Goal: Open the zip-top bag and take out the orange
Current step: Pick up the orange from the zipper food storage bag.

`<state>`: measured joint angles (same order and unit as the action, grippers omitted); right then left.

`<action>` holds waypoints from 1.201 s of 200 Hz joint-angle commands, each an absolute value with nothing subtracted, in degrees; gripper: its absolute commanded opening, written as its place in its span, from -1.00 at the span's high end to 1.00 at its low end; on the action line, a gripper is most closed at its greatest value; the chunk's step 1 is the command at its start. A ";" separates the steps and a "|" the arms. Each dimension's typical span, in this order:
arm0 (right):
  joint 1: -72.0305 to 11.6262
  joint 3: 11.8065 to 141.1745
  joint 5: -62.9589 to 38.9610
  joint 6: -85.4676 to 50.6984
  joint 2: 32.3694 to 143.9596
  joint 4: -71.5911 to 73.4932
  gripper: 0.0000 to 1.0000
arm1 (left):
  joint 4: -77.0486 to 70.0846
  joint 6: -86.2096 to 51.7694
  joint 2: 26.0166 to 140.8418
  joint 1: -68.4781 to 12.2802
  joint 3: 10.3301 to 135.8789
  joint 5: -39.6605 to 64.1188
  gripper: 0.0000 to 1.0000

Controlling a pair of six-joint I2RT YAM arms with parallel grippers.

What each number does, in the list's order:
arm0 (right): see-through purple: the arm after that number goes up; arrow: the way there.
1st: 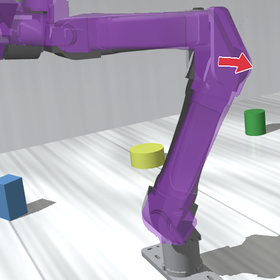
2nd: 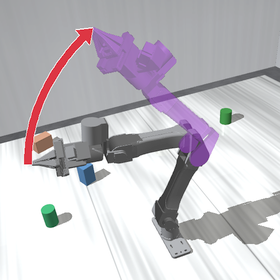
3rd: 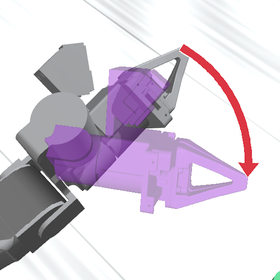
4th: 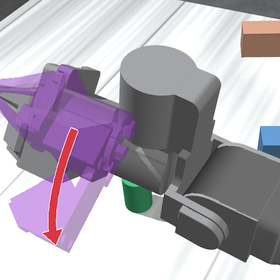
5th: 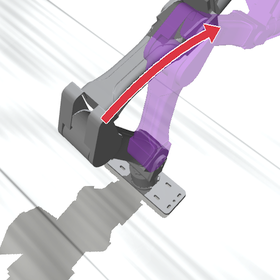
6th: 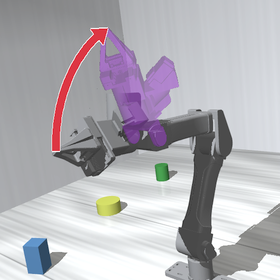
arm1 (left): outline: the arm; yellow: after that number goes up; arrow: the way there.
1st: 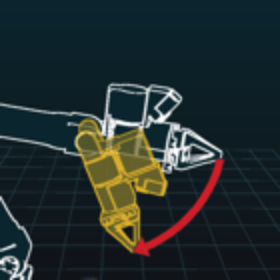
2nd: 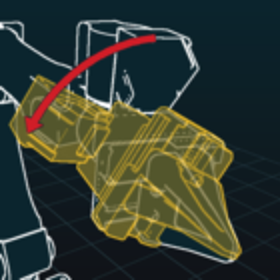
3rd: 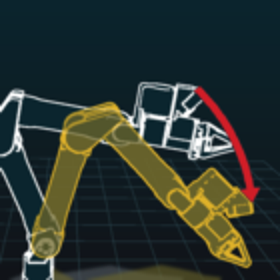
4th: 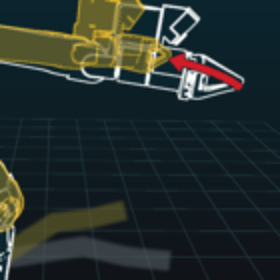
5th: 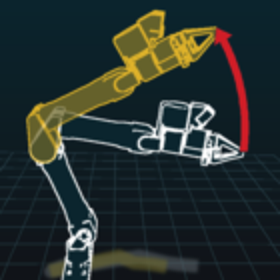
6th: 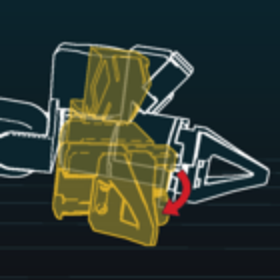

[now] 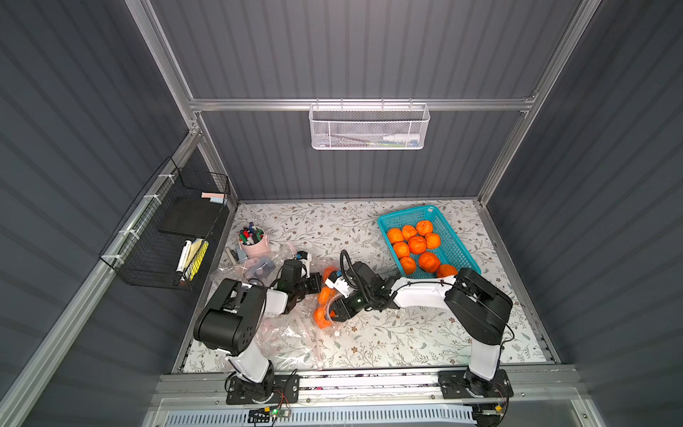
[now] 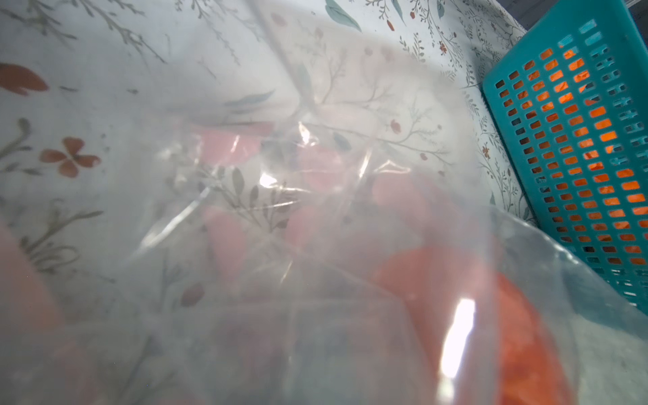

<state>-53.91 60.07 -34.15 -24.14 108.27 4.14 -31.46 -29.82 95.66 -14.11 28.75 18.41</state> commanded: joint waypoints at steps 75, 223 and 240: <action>-52.21 56.23 -31.02 -21.79 102.48 0.22 -0.10 | -21.58 -28.98 97.73 -14.50 26.77 16.53 1.00; -55.35 66.48 -37.00 -28.18 115.55 9.78 -0.53 | -22.43 -30.14 97.91 -14.46 26.38 16.14 1.00; -55.41 67.64 -37.31 -28.54 116.95 10.00 -0.46 | -22.57 -30.24 97.91 -14.49 26.40 16.18 1.00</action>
<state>-54.89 65.06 -36.03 -27.20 114.65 7.20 -31.55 -29.87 95.66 -14.09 28.75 18.09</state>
